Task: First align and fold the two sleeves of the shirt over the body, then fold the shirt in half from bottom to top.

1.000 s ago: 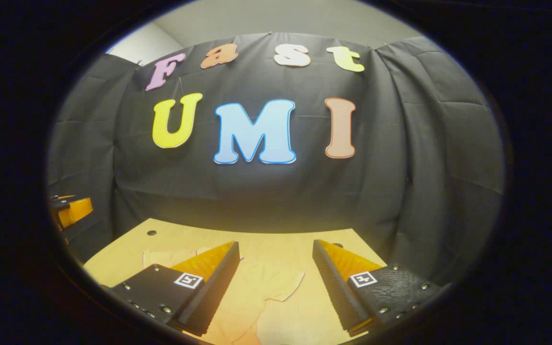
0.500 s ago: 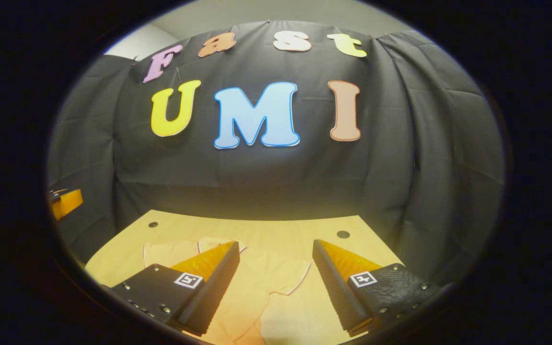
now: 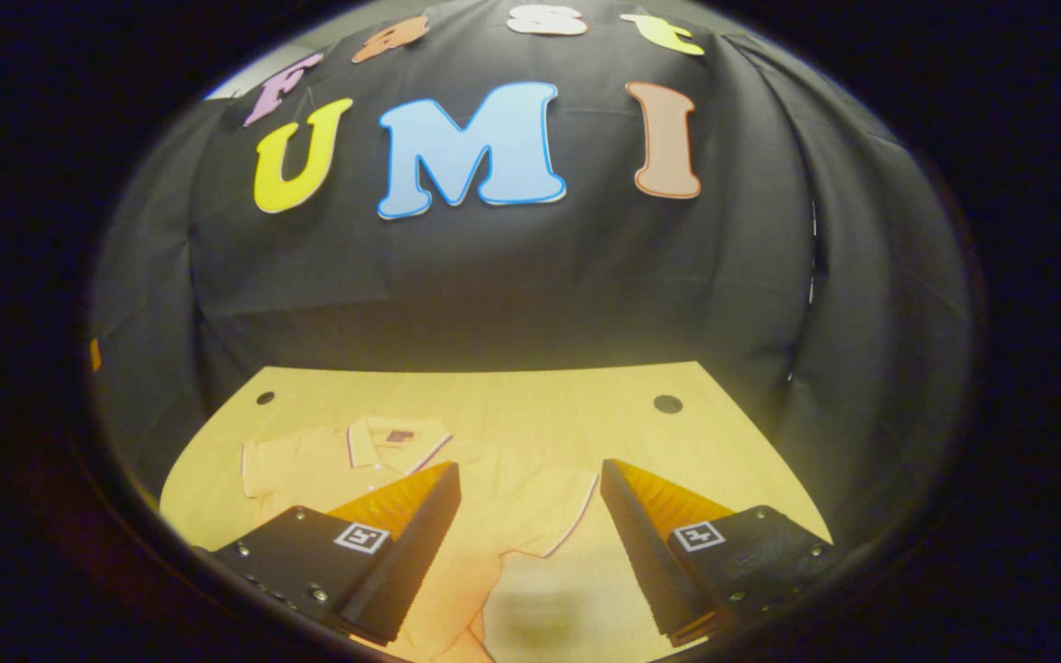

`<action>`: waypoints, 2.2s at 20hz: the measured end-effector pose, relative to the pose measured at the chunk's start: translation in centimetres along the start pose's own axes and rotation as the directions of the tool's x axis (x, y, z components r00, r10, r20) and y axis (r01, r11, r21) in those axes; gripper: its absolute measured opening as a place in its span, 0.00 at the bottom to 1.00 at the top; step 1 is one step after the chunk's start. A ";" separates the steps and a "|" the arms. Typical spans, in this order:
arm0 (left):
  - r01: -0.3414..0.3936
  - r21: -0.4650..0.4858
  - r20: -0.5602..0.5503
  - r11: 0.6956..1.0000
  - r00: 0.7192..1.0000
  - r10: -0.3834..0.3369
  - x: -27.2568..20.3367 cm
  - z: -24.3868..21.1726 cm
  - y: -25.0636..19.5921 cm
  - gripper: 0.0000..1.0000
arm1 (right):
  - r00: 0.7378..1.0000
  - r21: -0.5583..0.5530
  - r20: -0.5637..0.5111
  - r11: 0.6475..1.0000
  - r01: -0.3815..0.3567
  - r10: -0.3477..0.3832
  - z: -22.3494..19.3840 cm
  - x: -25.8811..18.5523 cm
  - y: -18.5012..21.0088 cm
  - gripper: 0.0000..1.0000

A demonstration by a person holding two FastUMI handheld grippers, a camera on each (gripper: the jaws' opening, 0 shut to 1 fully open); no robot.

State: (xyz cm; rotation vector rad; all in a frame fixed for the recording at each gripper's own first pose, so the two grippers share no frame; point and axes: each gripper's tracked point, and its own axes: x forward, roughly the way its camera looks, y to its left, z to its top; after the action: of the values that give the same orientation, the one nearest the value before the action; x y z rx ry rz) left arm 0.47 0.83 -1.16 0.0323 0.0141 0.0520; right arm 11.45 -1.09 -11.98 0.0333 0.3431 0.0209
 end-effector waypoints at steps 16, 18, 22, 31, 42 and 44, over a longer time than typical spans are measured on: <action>-0.075 0.020 -0.084 0.997 0.994 0.076 0.5 -3.2 3.6 0.94 | 0.923 0.004 -0.377 0.997 0.081 -0.074 -11.8 12.0 -2.3 0.86; -0.077 0.021 -0.094 0.997 0.993 0.078 0.9 -3.5 3.9 0.94 | 0.913 0.011 -0.401 0.996 0.091 -0.079 -12.7 12.5 -2.4 0.86; -0.081 0.034 -0.106 0.996 0.991 0.084 1.5 -3.7 4.2 0.94 | 0.912 0.052 -0.404 0.993 0.104 -0.074 -13.6 13.4 -2.4 0.84; -0.063 0.032 -0.117 0.997 0.991 0.066 2.3 -3.9 4.0 0.96 | 0.920 0.131 -0.392 0.989 0.066 -0.010 -13.3 13.7 -1.0 0.07; -0.106 0.022 -0.125 0.994 0.986 0.108 0.9 -4.0 6.8 0.96 | 0.957 -0.005 -0.291 1.000 0.007 -0.008 -7.7 14.4 3.5 0.00; -0.121 0.019 -0.127 0.992 0.984 0.122 0.6 -4.2 7.6 0.96 | 0.963 -0.066 -0.268 0.997 -0.044 0.024 -6.8 14.6 6.2 0.00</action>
State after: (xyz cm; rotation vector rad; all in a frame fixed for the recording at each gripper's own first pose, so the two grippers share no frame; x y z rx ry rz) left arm 0.60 8.63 -5.12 0.0412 0.1406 0.1762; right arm 22.78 5.71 -23.00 -0.0350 0.6116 0.0722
